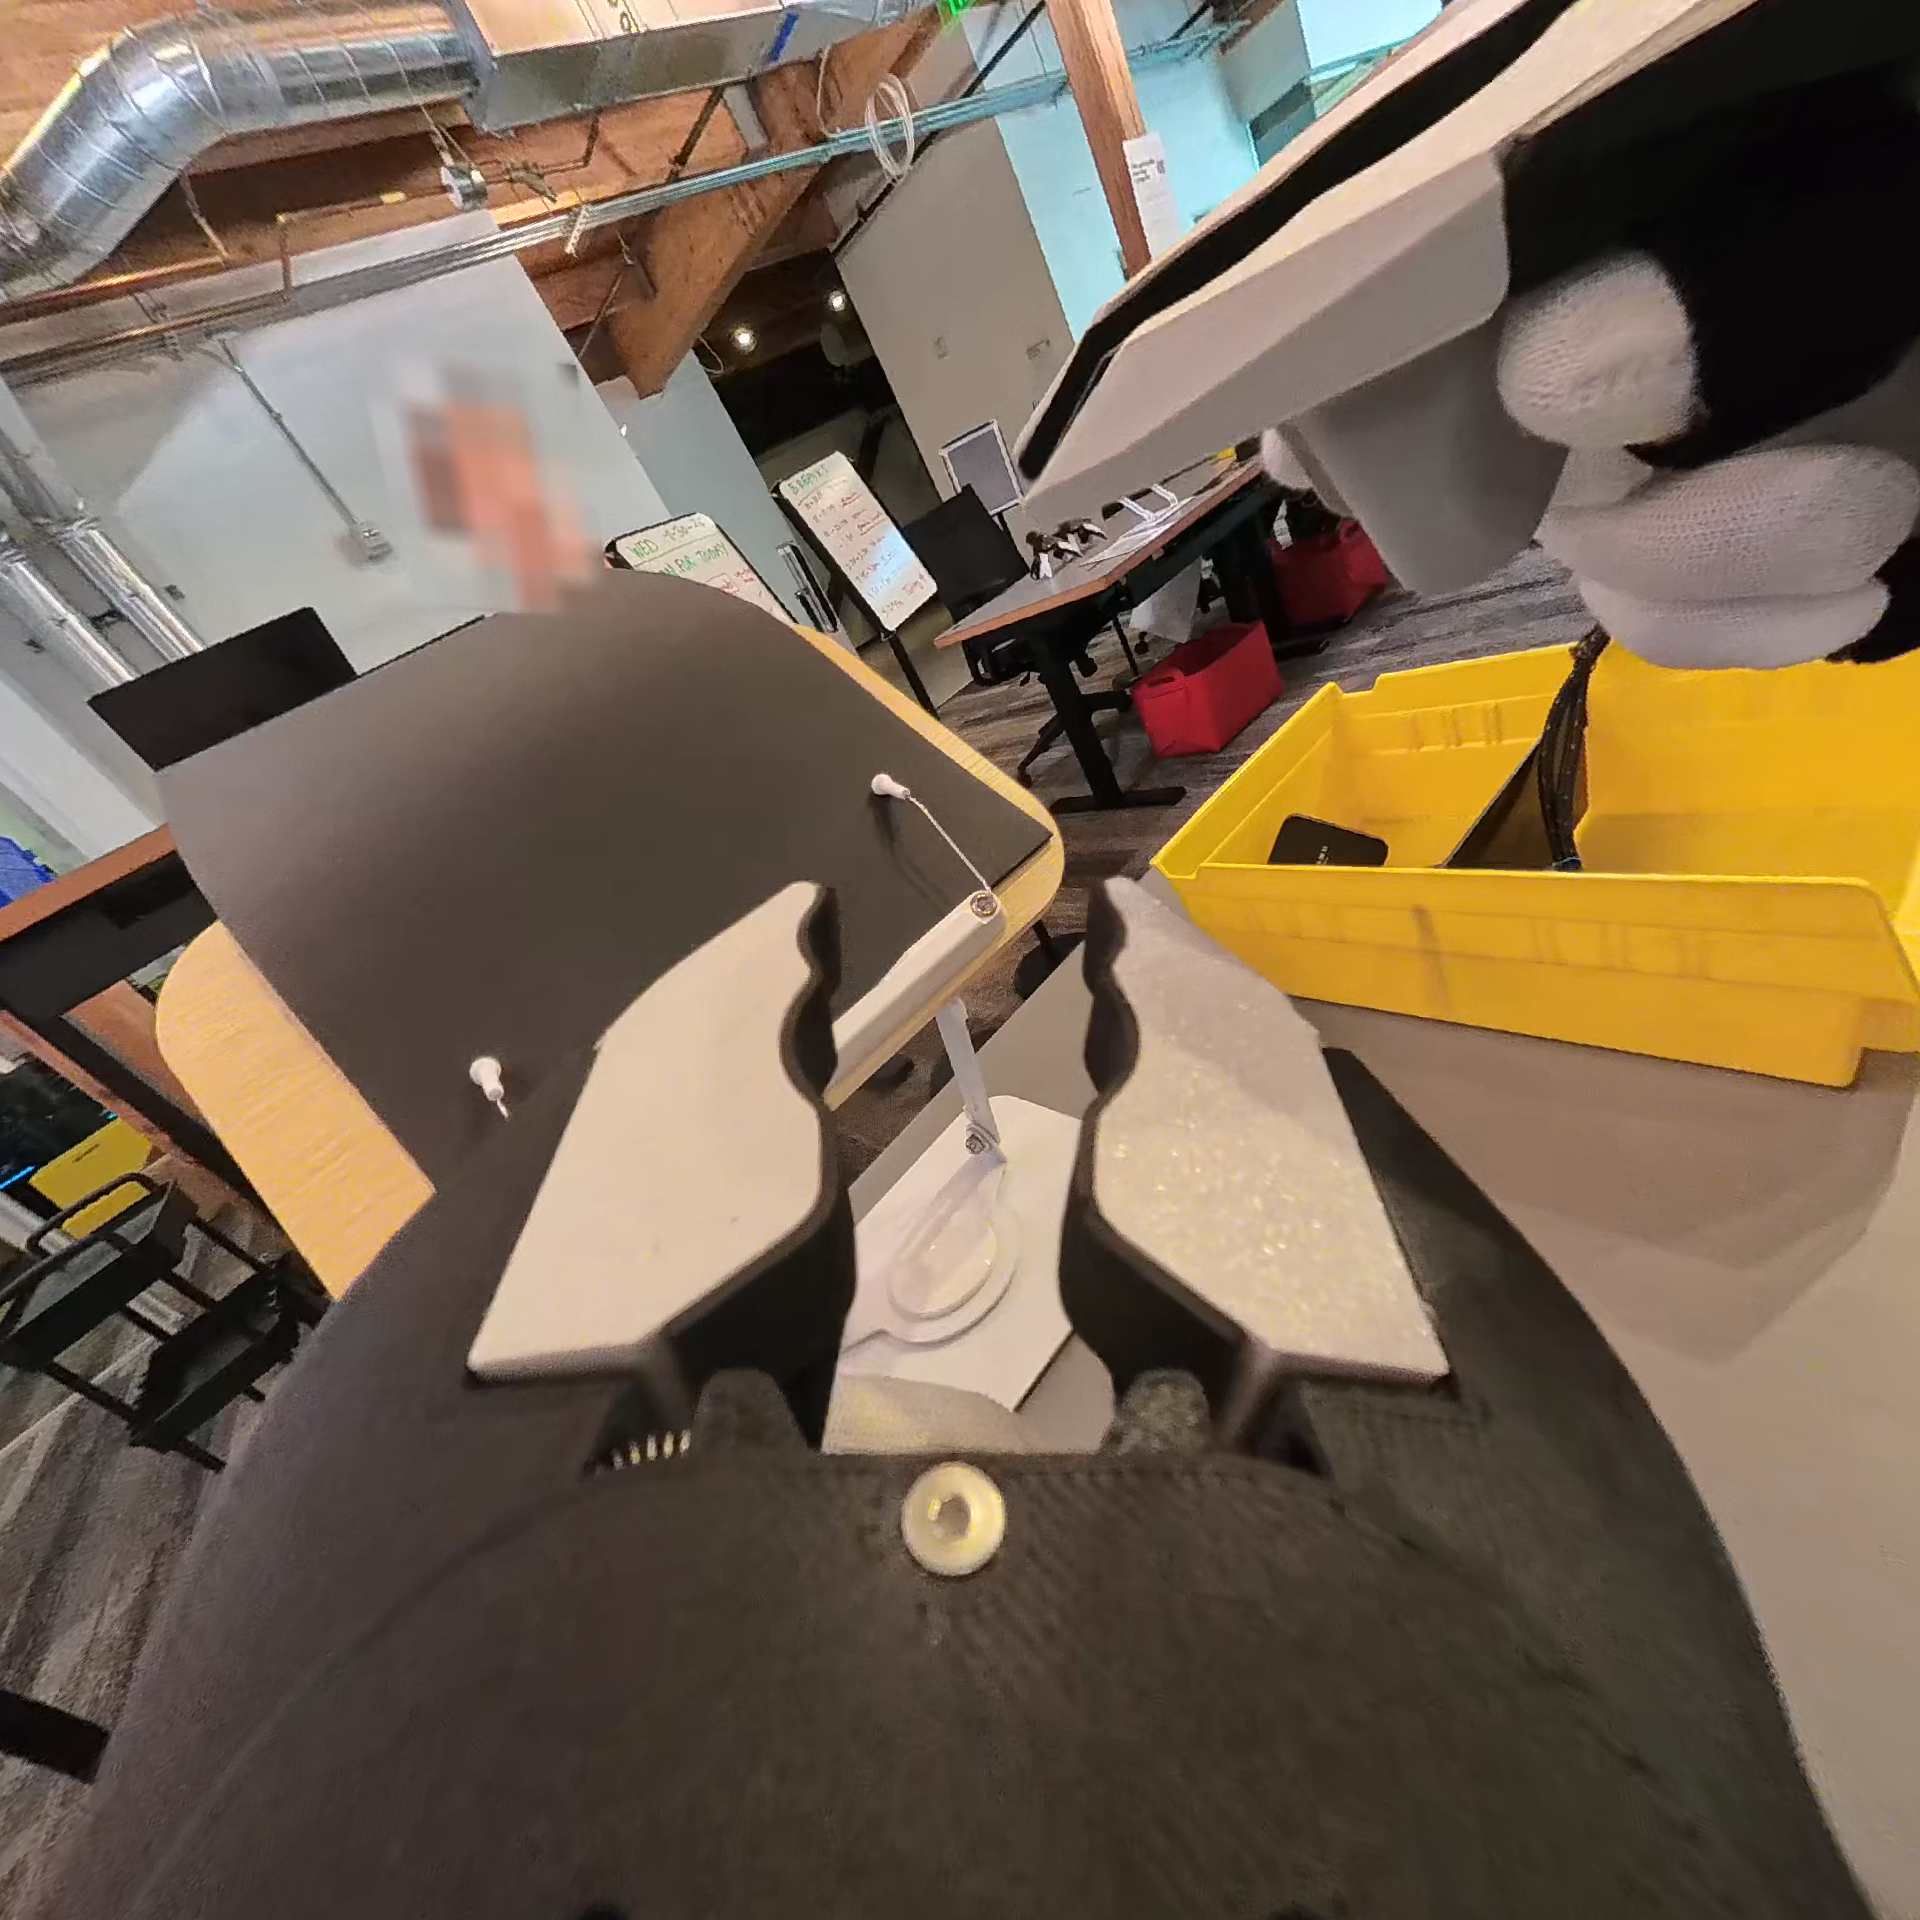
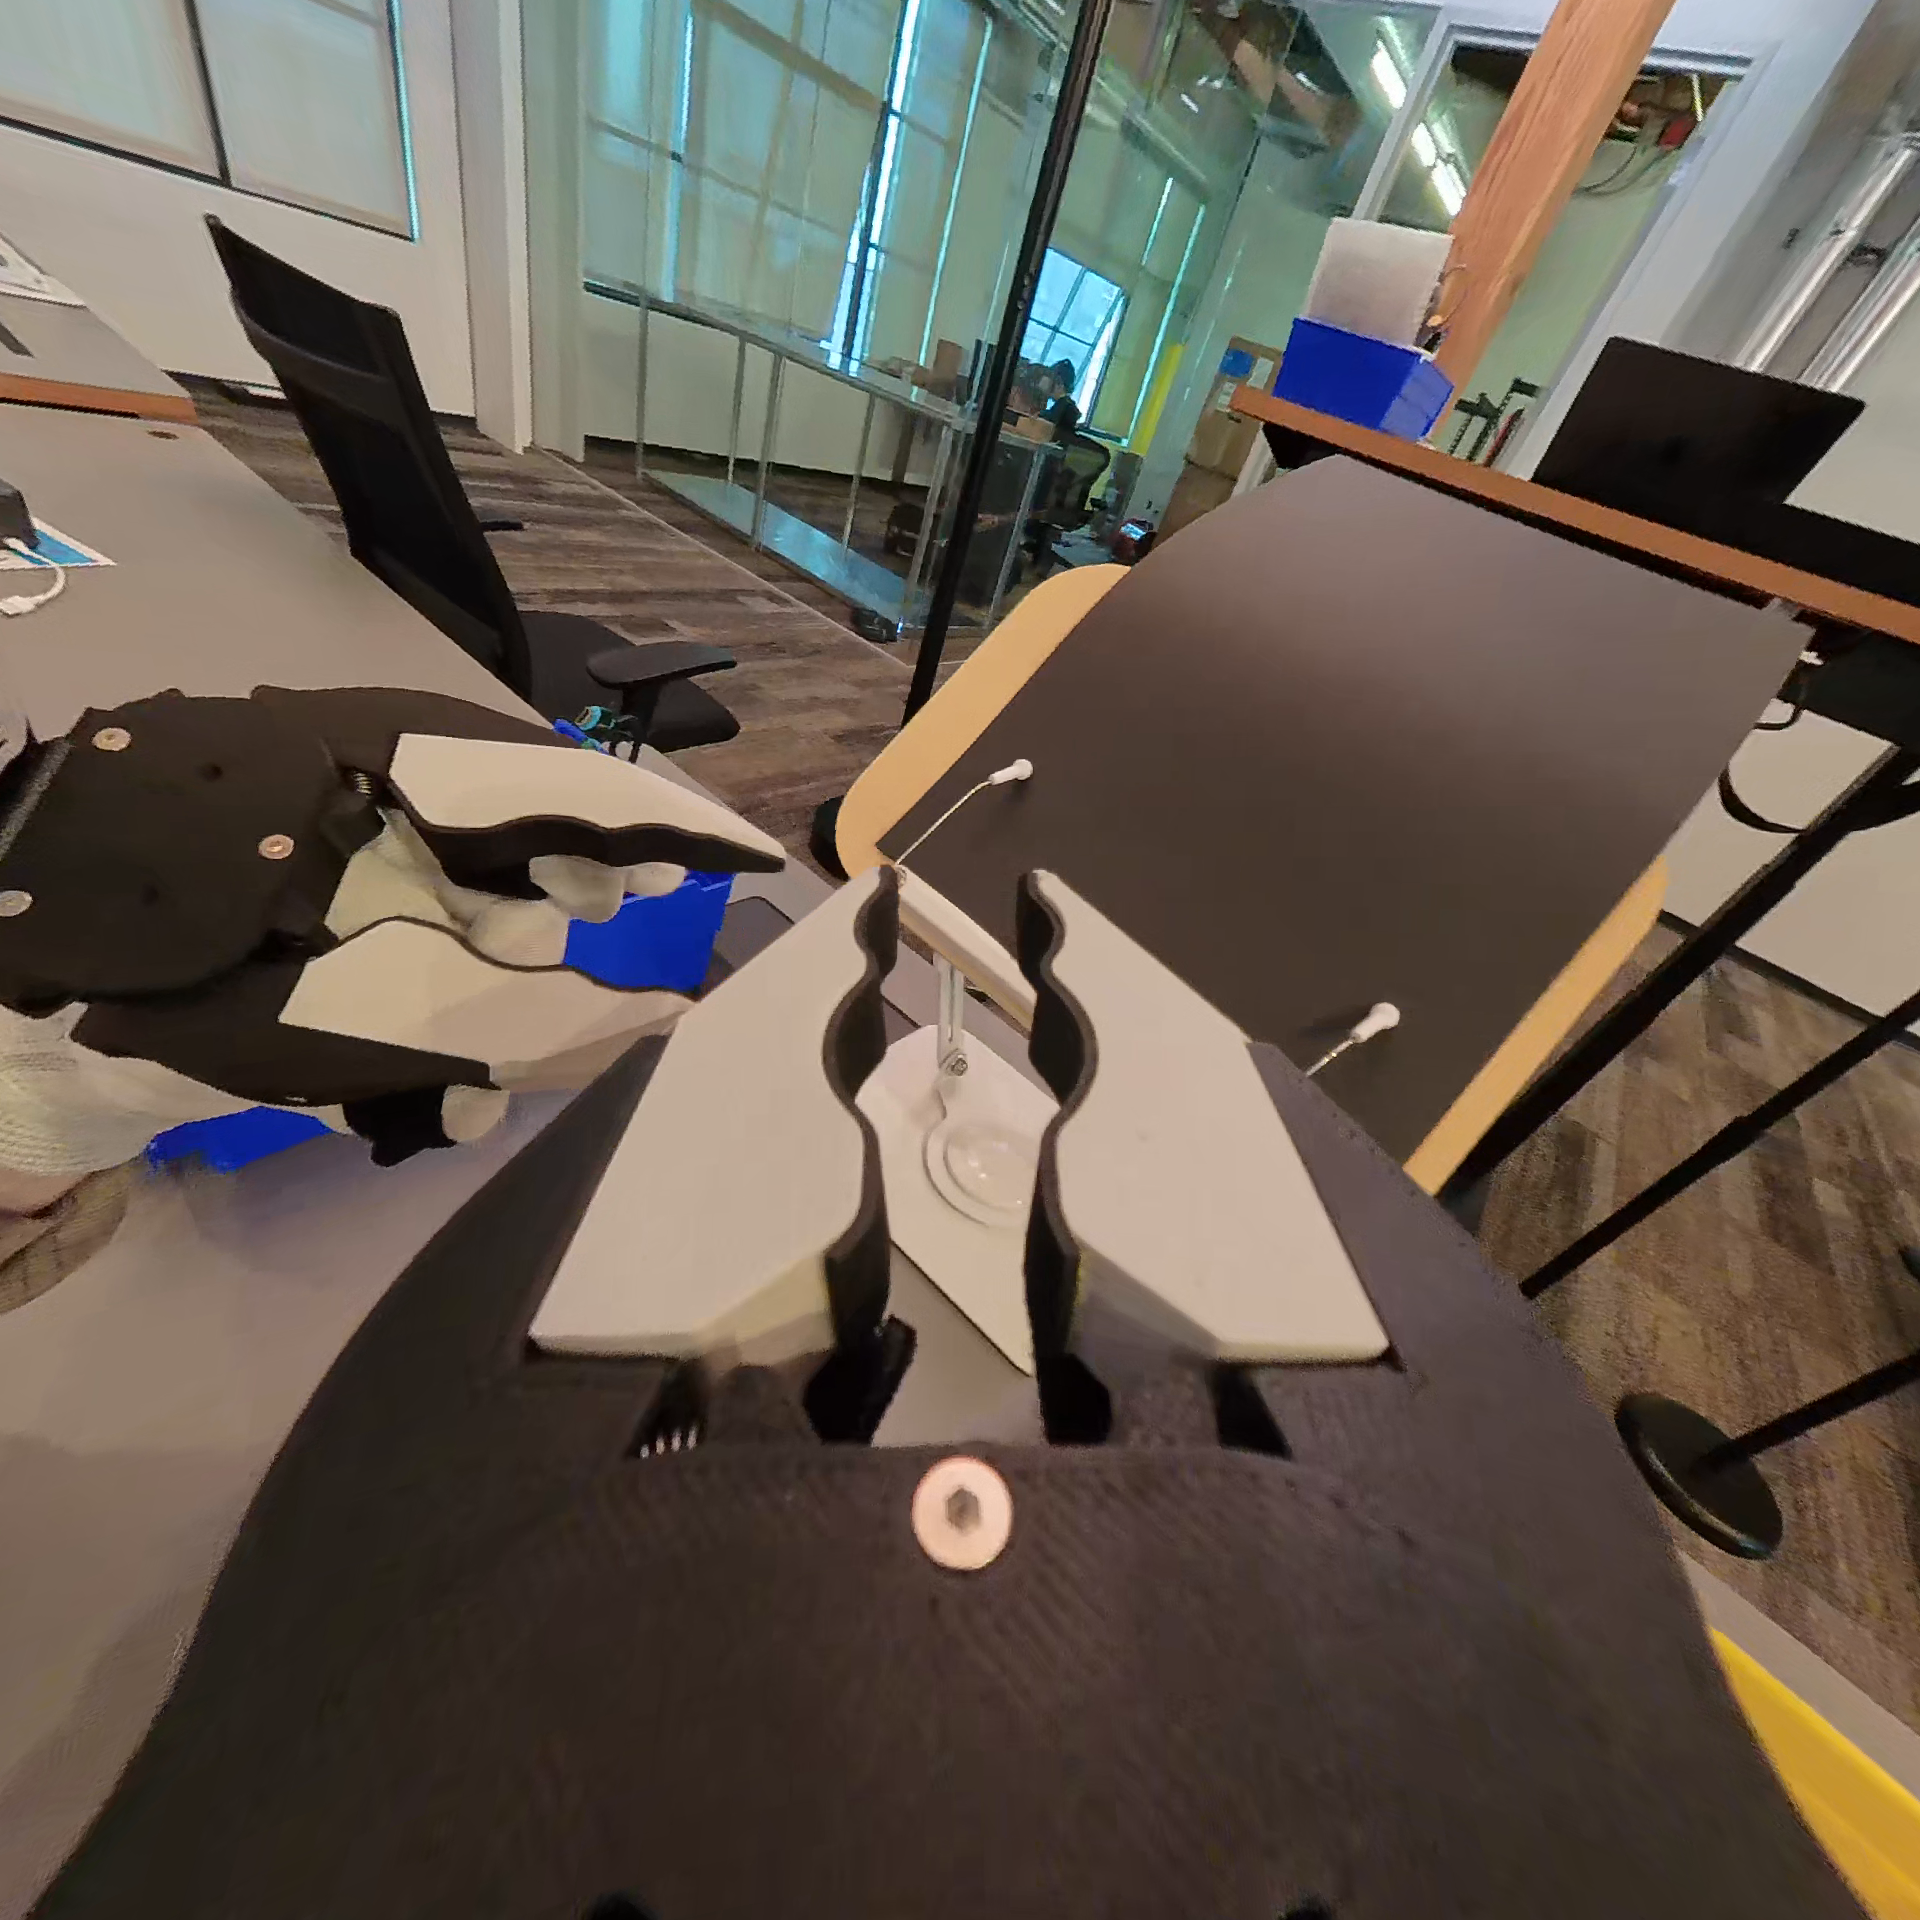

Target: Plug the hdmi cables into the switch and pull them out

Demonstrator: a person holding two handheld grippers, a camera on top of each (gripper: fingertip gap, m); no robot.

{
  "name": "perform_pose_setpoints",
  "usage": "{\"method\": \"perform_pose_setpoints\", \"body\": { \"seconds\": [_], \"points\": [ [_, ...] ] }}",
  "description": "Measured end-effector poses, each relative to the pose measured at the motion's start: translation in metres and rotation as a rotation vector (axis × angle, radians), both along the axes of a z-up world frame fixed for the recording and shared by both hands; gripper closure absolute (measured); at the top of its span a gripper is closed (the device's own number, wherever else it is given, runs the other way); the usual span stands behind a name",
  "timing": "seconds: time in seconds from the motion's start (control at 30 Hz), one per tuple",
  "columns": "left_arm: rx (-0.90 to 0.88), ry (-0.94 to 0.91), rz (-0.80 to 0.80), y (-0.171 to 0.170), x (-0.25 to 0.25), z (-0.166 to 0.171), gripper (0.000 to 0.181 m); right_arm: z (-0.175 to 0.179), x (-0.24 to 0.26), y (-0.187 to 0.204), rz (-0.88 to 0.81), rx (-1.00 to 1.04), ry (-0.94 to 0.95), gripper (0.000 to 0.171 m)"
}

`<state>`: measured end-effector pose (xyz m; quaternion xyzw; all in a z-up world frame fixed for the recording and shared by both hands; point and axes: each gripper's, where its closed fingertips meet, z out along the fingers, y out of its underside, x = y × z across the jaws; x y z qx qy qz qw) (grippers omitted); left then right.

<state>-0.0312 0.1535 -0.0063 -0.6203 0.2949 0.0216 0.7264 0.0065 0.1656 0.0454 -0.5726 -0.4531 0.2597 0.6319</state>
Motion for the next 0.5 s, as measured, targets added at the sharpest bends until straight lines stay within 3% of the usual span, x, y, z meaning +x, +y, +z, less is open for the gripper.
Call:
{"method": "perform_pose_setpoints", "body": {
  "seconds": [0.2, 0.5],
  "points": [
    [0.0, 0.086, 0.027, -0.002, 0.004, -0.002, 0.134, 0.001, 0.011, 0.005, -0.069, 0.055, -0.044, 0.151],
    [0.01, 0.054, 0.034, -0.001, -0.008, 0.002, 0.148, -0.011, 0.004, 0.01, -0.072, 0.05, -0.086, 0.151]
  ]
}}
